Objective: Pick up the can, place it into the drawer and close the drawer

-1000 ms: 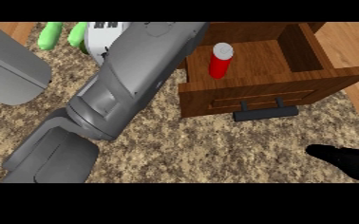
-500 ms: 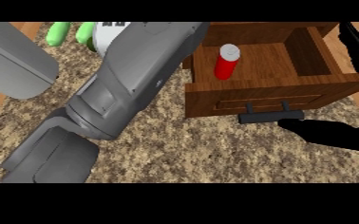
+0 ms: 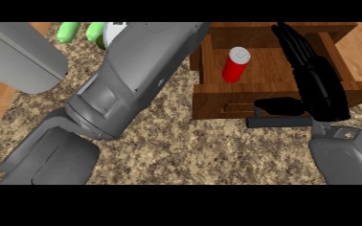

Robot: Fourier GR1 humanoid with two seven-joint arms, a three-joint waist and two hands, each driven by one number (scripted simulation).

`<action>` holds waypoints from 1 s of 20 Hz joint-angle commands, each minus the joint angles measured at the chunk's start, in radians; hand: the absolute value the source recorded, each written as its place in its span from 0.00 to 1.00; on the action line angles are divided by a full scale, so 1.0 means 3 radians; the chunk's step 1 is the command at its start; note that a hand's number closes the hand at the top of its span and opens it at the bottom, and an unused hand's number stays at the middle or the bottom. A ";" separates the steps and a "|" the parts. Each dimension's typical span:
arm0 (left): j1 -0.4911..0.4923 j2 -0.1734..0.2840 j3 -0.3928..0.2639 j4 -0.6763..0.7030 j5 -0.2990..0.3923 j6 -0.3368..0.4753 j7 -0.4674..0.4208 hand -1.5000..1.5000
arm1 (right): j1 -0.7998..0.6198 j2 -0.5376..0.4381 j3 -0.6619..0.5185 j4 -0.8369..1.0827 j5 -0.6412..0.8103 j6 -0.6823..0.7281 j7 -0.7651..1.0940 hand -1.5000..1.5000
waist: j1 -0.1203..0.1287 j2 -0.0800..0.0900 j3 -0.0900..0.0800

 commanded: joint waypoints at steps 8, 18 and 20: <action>0.0105 0.0194 0.0069 -0.0196 -0.0065 -0.0159 0.0129 0.00 | -0.0733 0.0283 0.0068 0.1855 0.0726 -0.0841 -0.0416 0.00 | 0.0184 -0.0037 -0.0002; 0.0432 0.0500 0.0051 -0.0406 -0.0177 -0.0283 0.0262 0.00 | -0.1471 0.0509 -0.0197 0.3064 0.1069 -0.1790 -0.0421 0.00 | 0.0230 -0.0045 -0.0003; 0.0404 0.0507 0.0037 -0.0549 -0.0200 -0.0213 0.0380 0.00 | -0.1662 0.0567 -0.0253 0.3292 0.1087 -0.1869 -0.0378 0.00 | 0.0244 -0.0058 -0.0003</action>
